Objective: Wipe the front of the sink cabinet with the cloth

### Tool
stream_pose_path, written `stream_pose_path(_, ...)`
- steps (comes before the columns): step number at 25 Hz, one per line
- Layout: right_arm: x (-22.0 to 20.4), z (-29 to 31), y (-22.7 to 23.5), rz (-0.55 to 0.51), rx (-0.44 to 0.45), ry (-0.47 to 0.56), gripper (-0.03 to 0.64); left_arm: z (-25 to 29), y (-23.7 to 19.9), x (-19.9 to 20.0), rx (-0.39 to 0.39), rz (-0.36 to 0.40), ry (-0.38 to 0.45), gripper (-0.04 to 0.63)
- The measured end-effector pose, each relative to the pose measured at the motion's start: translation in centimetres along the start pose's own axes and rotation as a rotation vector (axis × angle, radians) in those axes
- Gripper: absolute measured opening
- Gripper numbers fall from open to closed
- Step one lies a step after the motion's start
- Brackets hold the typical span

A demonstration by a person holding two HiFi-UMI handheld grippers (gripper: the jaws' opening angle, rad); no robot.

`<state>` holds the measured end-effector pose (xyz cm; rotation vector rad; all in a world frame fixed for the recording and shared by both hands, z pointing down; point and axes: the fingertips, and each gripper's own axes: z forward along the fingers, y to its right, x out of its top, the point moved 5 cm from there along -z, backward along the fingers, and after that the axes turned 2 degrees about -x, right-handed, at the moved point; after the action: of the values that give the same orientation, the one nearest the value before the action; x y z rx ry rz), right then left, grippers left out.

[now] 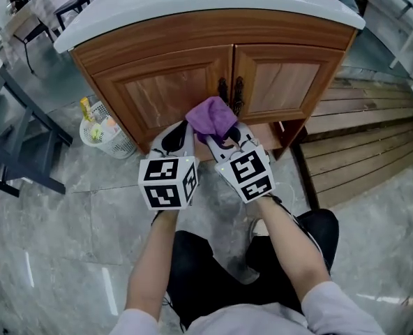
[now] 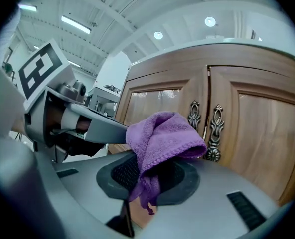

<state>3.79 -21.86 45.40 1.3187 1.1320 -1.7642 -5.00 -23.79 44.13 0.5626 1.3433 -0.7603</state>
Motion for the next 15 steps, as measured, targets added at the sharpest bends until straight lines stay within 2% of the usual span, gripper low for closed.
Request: stream_pose_path(15, -0.3, -5.4, 6.3, -0.011, -0.071, -0.023, 0.072, 4.8, 5.9, 2.1, -0.138, 0.027, 0.018, 0.005)
